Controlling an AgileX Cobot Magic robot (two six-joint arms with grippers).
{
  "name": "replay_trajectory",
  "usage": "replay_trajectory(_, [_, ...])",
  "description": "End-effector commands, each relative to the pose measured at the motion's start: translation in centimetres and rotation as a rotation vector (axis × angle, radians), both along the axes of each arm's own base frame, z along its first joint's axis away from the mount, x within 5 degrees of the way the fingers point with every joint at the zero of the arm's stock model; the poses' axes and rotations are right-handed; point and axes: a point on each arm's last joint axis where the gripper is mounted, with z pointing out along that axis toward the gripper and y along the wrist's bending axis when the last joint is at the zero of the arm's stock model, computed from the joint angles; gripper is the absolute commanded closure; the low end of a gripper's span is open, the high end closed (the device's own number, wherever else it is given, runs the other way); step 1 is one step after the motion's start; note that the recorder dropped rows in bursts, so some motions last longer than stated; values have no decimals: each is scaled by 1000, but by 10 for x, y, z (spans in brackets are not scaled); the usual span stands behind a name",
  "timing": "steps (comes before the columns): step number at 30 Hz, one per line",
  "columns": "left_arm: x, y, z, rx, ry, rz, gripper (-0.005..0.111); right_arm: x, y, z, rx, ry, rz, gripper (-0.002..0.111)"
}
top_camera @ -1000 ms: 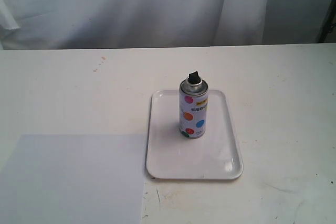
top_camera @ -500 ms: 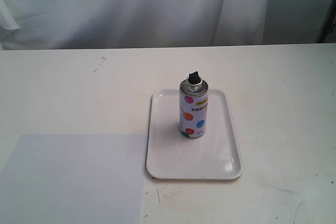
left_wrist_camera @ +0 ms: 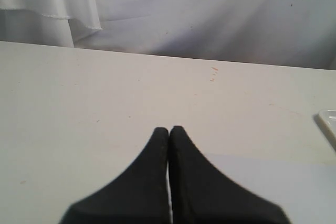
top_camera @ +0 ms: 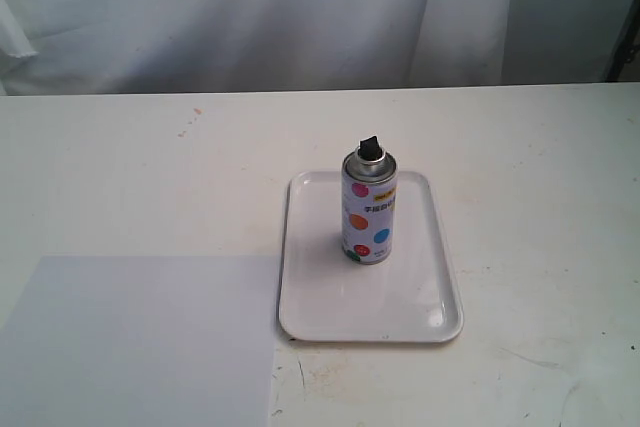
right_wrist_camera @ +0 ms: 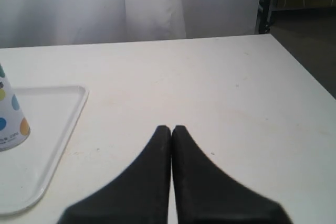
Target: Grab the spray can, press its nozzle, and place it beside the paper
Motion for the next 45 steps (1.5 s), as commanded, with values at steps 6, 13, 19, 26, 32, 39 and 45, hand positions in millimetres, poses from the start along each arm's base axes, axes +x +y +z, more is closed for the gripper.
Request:
replay_trajectory(6, [0,-1,-1,-11,-5,-5,107,-1,0,-4,-25,26,11,108])
replay_trajectory(13, [0,-1,-1,-11,-5,-5,107,-1,0,-4,-25,26,11,108])
replay_trajectory(19, [0,-1,-1,-11,-5,-5,107,-1,1,-4,-25,24,25,108])
replay_trajectory(26, [0,-1,-1,-11,-5,-5,107,-1,1,-4,-25,24,32,108])
replay_trajectory(32, [0,-1,-1,-11,-5,-5,107,-1,1,-4,-25,24,32,108])
replay_trajectory(39, [0,-1,-1,-11,-5,-5,107,-1,1,-4,-25,24,32,108])
replay_trajectory(45, [0,-1,-1,-11,-5,-5,107,-1,1,-4,-25,24,32,108])
